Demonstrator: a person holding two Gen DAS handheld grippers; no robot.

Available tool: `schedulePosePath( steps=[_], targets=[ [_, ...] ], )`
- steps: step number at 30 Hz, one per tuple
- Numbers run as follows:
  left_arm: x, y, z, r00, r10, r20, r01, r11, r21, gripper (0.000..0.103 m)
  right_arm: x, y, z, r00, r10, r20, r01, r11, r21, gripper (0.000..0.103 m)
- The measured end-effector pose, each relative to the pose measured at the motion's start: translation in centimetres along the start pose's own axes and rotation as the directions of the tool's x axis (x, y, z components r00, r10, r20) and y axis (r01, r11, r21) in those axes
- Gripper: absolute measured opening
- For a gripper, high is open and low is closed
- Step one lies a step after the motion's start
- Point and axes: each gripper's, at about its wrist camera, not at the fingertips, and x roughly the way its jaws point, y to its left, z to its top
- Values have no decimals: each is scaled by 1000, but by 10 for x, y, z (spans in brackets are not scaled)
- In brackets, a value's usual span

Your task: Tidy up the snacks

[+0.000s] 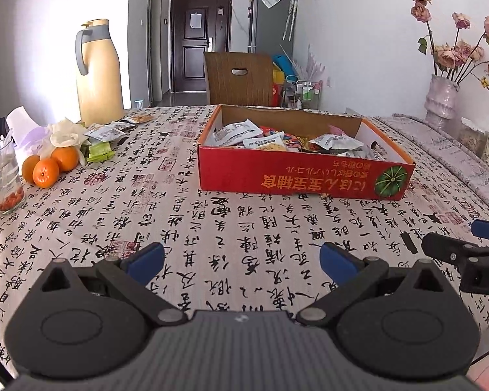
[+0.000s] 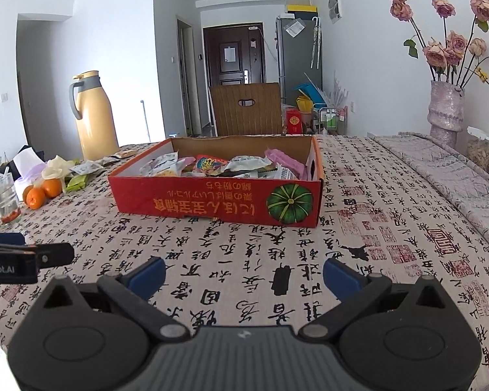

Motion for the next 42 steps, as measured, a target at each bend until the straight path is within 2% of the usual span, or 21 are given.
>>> schedulePosePath(
  steps=[42],
  targets=[
    [0,-1,-4,1000,-17,-1,17,1000,-2,103,8,0,-5,1000,-7,-30,7,1000,2,103]
  ],
)
